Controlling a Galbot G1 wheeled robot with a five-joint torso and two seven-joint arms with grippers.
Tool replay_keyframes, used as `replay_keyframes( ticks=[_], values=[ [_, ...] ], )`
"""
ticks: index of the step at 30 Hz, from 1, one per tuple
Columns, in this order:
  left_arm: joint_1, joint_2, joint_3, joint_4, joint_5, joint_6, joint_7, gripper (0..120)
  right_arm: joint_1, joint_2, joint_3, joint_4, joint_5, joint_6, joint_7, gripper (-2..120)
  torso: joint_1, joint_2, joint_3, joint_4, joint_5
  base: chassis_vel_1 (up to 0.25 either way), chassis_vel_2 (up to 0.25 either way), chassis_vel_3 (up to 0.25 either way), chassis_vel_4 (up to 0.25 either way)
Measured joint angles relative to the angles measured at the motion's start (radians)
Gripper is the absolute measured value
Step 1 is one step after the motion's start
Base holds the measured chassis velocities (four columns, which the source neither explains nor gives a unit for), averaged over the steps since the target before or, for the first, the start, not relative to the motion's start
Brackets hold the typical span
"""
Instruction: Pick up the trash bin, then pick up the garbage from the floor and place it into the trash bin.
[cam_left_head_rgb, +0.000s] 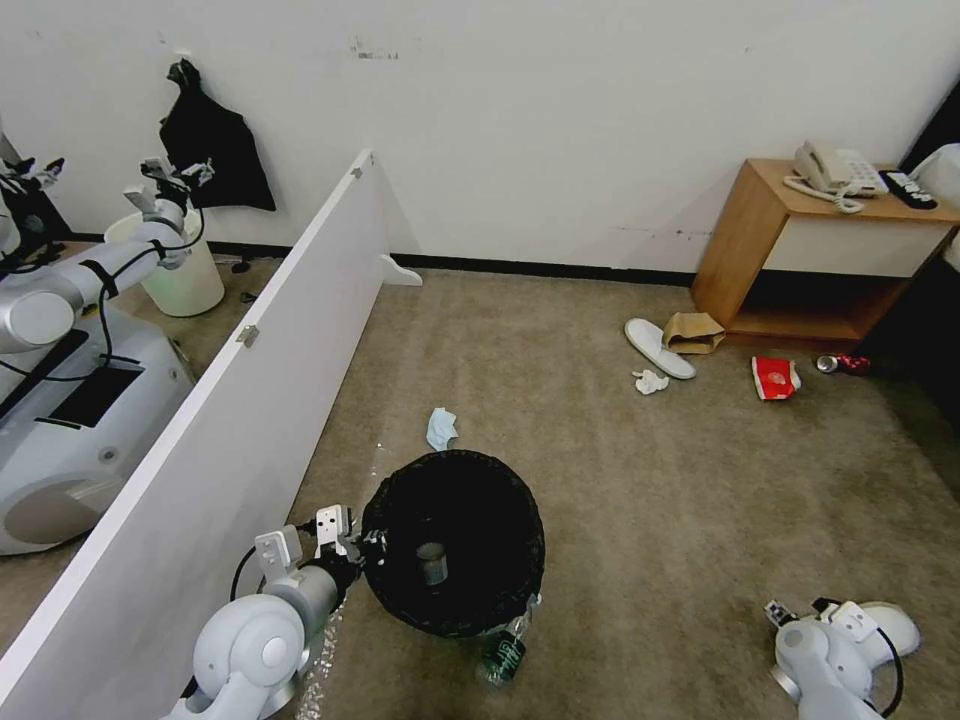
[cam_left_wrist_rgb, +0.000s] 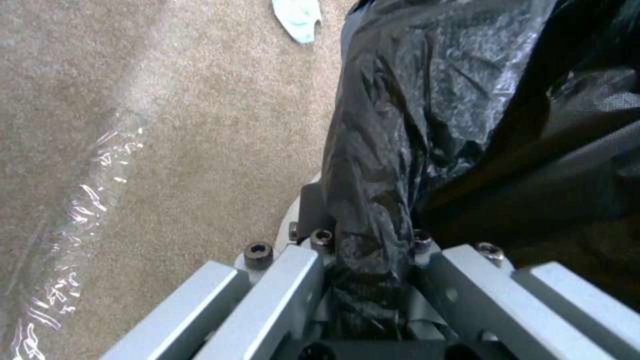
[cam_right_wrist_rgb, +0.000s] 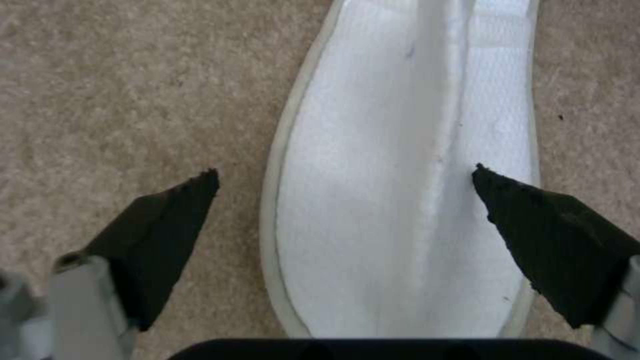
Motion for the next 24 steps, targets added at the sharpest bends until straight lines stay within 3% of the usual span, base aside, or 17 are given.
replay_keyframes(
  ticks=[3,8,11,13,24],
  values=[
    [-0.001,0.0,0.0,0.001,0.0,0.0,0.0,2,0.002,0.0,0.0,-0.008,-0.006,-0.001,-0.003,90,0.0,0.0,0.0,-0.0001,0.0,0.0,0.0,0.0,0.0],
    [-0.002,-0.001,-0.001,0.001,0.0,0.0,0.001,2,0.008,0.005,-0.003,-0.02,-0.019,-0.003,-0.011,68,0.0,0.0,0.0,0.0,0.0,0.0,0.0,0.0,0.0],
    [-0.002,-0.001,-0.001,0.001,0.0,0.0,0.001,2,0.011,0.005,-0.004,-0.023,-0.021,-0.003,-0.014,64,0.0,0.0,0.0,0.0001,-0.0002,0.0,0.0,0.0,0.0],
    [-0.002,-0.002,-0.001,0.001,0.0,-0.001,0.001,2,0.015,0.006,-0.007,-0.027,-0.024,-0.003,-0.015,48,0.0,0.0,0.0,0.0001,-0.0003,0.0,0.0,0.0,0.0],
    [-0.002,-0.004,-0.001,0.001,-0.001,-0.001,0.001,2,0.031,0.008,-0.009,-0.05,-0.032,-0.004,-0.019,14,0.0,0.0,0.0,0.0002,-0.0004,0.0,0.0,0.0,0.0]
  ],
)
